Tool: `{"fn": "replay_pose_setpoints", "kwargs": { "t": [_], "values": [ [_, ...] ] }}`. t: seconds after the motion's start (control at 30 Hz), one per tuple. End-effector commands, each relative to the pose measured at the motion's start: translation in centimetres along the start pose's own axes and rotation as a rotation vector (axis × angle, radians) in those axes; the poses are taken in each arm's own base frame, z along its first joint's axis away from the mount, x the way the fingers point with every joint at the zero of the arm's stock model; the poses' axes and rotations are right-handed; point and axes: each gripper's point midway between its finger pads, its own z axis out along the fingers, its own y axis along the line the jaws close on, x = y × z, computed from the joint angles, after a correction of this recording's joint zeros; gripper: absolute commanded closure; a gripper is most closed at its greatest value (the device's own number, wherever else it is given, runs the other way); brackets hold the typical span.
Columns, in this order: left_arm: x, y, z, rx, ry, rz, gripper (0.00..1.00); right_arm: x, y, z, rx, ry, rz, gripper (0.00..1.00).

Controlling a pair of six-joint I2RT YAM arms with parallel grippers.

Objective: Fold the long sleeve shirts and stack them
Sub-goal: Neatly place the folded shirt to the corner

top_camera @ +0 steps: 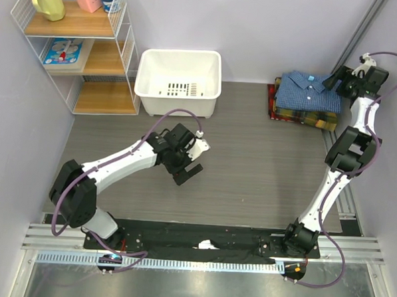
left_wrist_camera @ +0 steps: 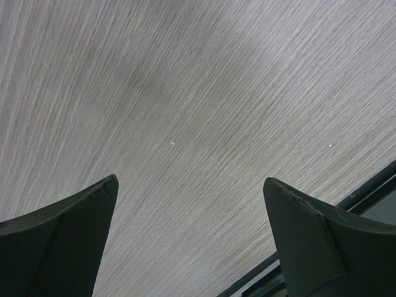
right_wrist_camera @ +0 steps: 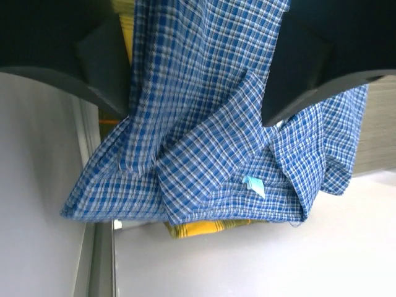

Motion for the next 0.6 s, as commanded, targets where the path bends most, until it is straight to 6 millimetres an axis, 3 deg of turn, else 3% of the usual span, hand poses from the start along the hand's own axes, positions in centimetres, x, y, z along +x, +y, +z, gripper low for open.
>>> {"fn": "replay_pose_setpoints", "kwargs": {
  "t": [0.0, 0.1, 0.3, 0.43, 0.57],
  "values": [
    [-0.9, 0.5, -1.9, 0.049, -0.057, -0.058, 0.0, -7.5, 1.7, -2.6, 0.003, -0.178, -0.175, 0.11],
    [-1.3, 1.3, -2.6, 0.091, -0.1, -0.158, 0.0, -9.6, 2.8, -4.2, 0.007, -0.208, -0.222, 0.01],
    [-2.6, 3.7, -4.9, 0.131, -0.212, -0.351, 0.0, -12.9, 5.5, -6.8, 0.034, -0.26, -0.319, 0.0],
    [-2.8, 5.0, -7.3, 0.111, -0.281, -0.416, 0.0, -16.3, 6.8, -8.8, 0.099, -0.335, -0.372, 0.0],
    [-2.7, 7.1, -10.2, 0.056, -0.364, -0.467, 0.0, -20.9, 8.6, -12.3, 0.141, -0.451, -0.383, 0.0]
  ]
}}
